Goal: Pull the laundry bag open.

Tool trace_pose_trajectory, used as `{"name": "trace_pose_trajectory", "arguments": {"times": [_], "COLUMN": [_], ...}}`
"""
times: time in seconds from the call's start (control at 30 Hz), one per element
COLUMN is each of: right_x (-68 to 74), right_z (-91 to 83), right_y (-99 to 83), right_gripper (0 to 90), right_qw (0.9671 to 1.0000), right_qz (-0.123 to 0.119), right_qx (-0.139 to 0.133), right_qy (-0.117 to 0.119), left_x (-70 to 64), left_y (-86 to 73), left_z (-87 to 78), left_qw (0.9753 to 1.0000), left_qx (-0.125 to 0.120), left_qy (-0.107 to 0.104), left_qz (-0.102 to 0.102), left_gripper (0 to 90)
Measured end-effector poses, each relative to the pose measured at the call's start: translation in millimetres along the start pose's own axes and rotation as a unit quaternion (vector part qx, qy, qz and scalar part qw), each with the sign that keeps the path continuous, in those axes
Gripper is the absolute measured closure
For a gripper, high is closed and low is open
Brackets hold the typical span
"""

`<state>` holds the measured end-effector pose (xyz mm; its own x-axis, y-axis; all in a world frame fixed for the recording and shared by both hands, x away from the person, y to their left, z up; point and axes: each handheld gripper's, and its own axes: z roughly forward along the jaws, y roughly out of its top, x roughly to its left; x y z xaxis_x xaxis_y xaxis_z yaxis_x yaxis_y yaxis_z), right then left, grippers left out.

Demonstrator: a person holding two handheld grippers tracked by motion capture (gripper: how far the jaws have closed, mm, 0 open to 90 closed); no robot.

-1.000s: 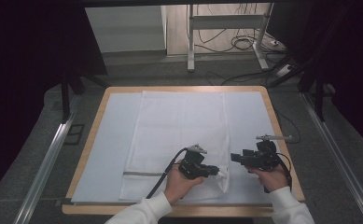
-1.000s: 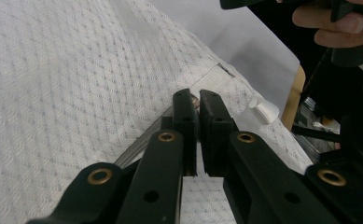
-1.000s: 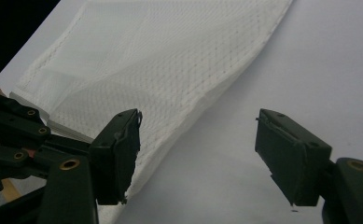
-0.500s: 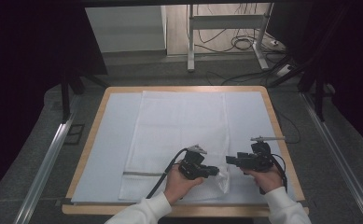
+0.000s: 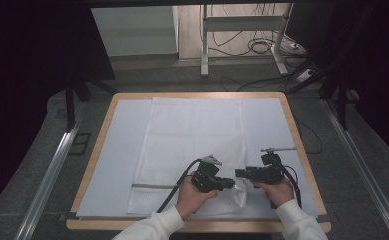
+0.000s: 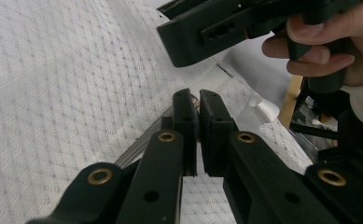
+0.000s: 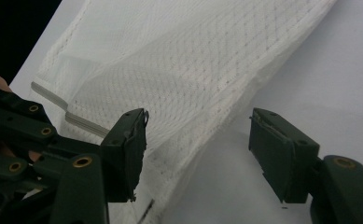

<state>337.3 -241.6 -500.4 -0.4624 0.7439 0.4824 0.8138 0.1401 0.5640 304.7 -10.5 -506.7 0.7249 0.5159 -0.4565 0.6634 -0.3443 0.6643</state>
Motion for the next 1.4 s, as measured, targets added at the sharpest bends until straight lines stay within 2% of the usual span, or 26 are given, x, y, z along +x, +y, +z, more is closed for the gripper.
{"name": "trace_pose_trajectory", "arguments": {"times": [0.3, 0.47, 0.7, 0.8, 1.13, 1.4], "right_x": [-0.8, -0.2, 1.4, 2.5, 4.7, 7.6], "right_z": [9.9, 17.4, 23.3, 25.2, 25.8, 25.3], "right_y": [1.6, 1.8, 2.6, 2.6, 2.8, 2.7], "right_gripper": [39.2, 41.9, 51.2, 56.5, 84.5, 87.2], "right_qw": [0.9996, 0.9993, 0.9989, 0.9987, 0.9988, 0.999], "right_qz": [0.017, 0.024, 0.029, 0.027, 0.012, -0.008], "right_qx": [0.015, 0.022, 0.03, 0.036, 0.034, 0.036], "right_qy": [0.017, 0.018, 0.019, 0.026, 0.032, 0.024], "left_x": [0.1, -0.5, 0.0, 0.1, 0.7, 1.4], "left_y": [0.1, 0.1, 0.0, -0.2, -0.6, -2.3], "left_z": [-0.1, 0.0, -0.1, 0.9, 0.4, 2.7], "left_qw": [1.0, 1.0, 1.0, 1.0, 1.0, 1.0], "left_qx": [-0.001, -0.001, 0.0, 0.002, 0.001, 0.003], "left_qy": [0.0, -0.001, 0.0, 0.0, 0.001, 0.002], "left_qz": [0.0, 0.001, 0.002, 0.004, 0.002, 0.001], "left_gripper": [87.0, 87.0, 87.1, 87.1, 87.0, 87.1]}}
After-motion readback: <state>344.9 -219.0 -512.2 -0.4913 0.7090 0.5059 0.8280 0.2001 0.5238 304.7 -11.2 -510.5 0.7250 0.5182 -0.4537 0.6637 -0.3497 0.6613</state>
